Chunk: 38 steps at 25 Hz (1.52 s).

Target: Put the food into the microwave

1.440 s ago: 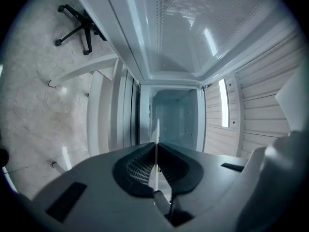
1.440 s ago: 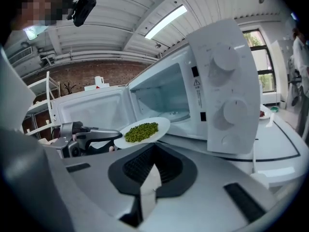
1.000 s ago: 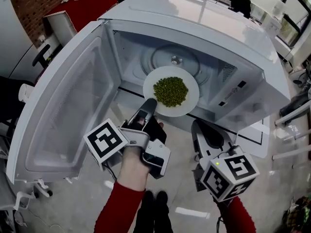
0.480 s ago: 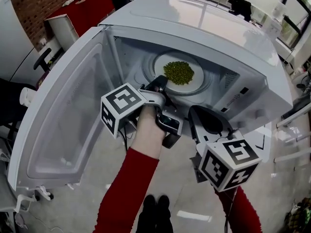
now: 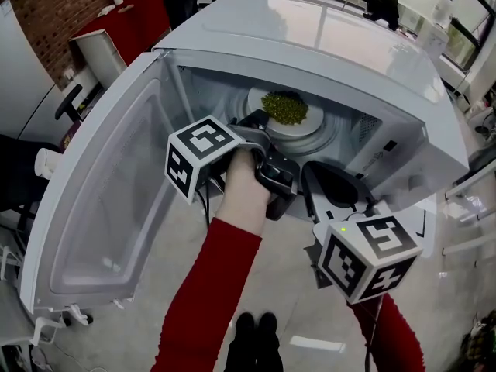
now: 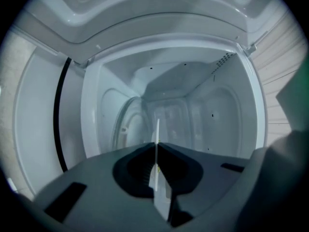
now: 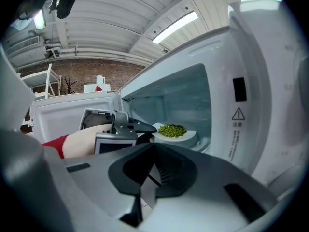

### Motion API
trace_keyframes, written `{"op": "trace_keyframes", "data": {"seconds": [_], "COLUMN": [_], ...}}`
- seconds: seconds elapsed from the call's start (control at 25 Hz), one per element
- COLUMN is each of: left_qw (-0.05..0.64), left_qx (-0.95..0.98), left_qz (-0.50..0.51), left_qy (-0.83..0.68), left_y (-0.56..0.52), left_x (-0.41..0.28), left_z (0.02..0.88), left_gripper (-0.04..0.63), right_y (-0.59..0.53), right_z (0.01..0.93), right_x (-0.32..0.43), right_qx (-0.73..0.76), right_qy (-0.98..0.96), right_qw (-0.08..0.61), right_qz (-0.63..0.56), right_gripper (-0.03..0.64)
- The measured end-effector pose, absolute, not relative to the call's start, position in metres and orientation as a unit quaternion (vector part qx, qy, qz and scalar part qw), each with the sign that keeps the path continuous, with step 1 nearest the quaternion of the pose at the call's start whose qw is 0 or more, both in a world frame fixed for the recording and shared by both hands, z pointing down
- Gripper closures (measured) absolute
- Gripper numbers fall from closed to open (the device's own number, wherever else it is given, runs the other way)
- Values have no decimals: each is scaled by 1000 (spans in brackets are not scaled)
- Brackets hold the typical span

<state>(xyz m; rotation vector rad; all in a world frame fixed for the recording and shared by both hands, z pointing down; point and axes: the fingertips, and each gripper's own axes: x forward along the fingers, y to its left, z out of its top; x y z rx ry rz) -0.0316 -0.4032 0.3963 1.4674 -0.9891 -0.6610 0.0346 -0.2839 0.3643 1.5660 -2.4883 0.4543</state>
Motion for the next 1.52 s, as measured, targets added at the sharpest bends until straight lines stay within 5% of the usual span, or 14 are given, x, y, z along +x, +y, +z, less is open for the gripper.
{"op": "trace_keyframes", "data": {"seconds": [1.52], "left_qw": [429], "left_qx": [703], "left_qz": [-1], "left_qy": [-567], "left_y": [-416], "left_x": [-36], "left_z": [405], "left_gripper": [535], "right_y": [-283], "right_z": [362], "right_x": [42], "right_qx": [528], "right_qy": [-830], "right_qw": [105], "right_qz": [146], "right_gripper": [603]}}
